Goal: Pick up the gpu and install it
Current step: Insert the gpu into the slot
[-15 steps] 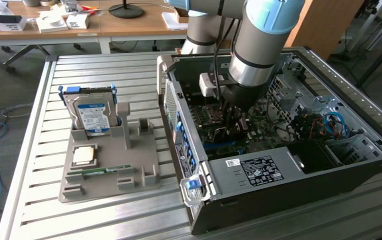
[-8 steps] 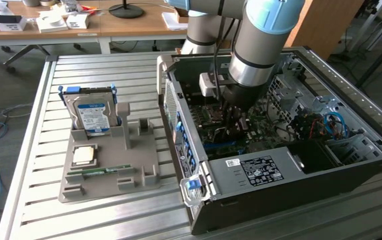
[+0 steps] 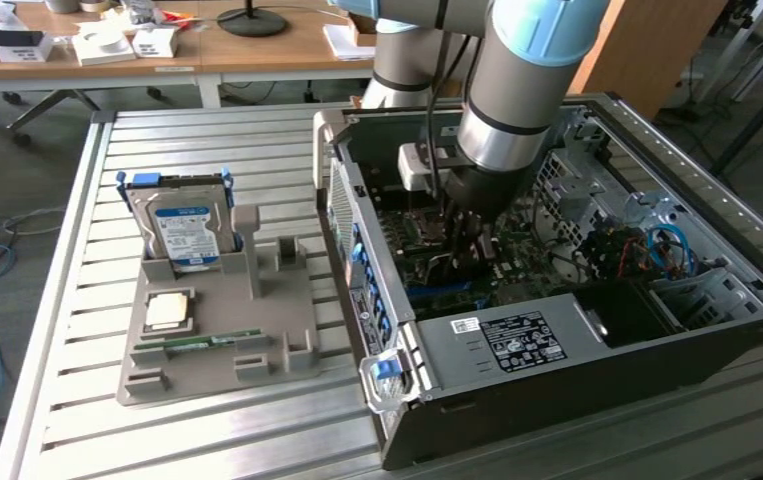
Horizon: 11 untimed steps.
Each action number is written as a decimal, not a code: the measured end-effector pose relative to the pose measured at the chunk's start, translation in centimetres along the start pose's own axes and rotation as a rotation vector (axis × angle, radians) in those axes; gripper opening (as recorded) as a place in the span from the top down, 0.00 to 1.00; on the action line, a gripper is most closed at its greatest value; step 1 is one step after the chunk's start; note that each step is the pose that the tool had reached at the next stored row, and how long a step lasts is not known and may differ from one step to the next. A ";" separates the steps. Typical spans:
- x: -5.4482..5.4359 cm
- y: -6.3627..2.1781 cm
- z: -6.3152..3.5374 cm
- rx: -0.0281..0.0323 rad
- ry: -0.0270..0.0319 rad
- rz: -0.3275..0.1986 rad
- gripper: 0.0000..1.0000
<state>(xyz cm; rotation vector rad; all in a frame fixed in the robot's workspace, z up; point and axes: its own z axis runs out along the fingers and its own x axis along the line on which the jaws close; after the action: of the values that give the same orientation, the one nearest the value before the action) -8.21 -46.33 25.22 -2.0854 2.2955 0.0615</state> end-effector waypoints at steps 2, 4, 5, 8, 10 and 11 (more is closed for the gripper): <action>0.0 0.00 -0.07 0.0001 -0.0002 0.001 0.67; 0.0 0.00 -0.07 0.0001 -0.0002 0.001 0.67; 0.0 0.00 -0.07 0.0002 -0.0002 0.002 0.67; 0.0 0.00 -0.06 0.0005 0.0000 0.008 0.67; 0.0 0.00 -0.05 0.0007 -0.0002 0.012 0.67; 0.0 0.00 -0.05 0.0007 -0.0001 0.012 0.67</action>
<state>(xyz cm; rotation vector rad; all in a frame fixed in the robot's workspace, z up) -8.21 -46.36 25.28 -2.0718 2.3073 0.0612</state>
